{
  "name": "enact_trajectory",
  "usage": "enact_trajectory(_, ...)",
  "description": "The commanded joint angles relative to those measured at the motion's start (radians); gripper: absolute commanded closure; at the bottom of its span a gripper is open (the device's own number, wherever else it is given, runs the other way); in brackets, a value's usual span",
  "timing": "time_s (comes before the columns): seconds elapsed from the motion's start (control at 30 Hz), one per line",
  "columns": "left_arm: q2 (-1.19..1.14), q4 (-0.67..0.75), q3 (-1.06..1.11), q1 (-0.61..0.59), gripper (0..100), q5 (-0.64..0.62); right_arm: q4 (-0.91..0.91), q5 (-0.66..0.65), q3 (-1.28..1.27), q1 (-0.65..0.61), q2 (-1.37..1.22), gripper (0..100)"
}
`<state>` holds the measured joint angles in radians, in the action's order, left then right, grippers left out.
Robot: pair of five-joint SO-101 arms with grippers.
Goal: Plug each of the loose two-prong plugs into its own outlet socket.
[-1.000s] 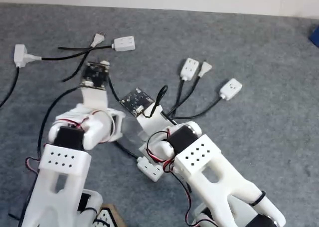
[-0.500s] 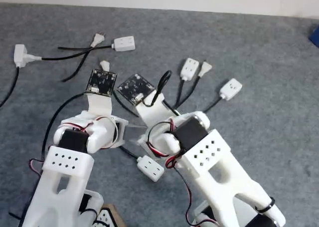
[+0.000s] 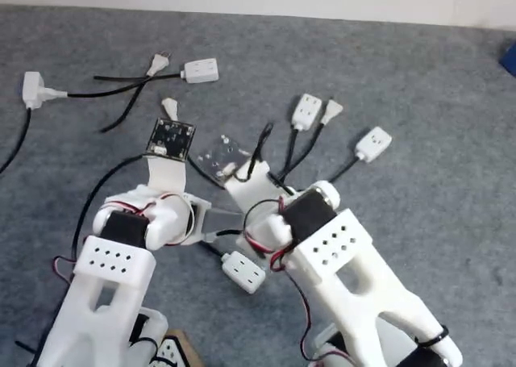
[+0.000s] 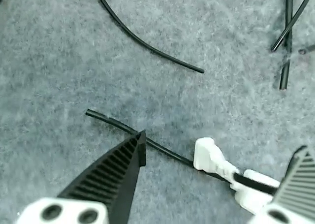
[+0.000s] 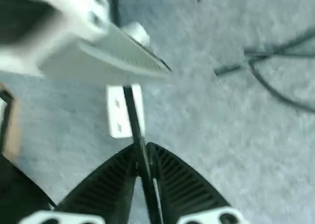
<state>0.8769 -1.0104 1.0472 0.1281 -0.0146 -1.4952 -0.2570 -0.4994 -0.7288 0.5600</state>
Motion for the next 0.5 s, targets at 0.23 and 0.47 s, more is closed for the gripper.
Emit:
enact_trajectory(0.23, 0.004, 0.141, 0.008, -0.232, 57, -0.006, 0.139, -0.133, -0.085, -0.015, 0.018, 95.0)
enact_trajectory(0.47, 0.004, 0.155, 0.01, -0.286, 57, -0.006, 0.156, -0.262, -0.085, -0.194, -0.013, 78.4)
